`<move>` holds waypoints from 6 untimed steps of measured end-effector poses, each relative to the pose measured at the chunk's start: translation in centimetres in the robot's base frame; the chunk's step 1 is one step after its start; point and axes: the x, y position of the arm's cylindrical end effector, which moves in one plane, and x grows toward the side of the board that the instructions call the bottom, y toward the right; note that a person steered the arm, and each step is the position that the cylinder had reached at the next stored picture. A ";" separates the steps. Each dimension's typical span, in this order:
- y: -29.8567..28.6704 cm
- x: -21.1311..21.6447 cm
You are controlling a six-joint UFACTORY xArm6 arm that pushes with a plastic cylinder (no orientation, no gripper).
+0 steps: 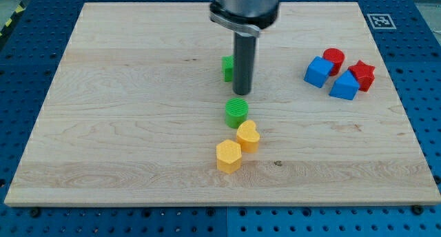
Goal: Slide the yellow hexagon towards the green star
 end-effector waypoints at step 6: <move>1.8 17.2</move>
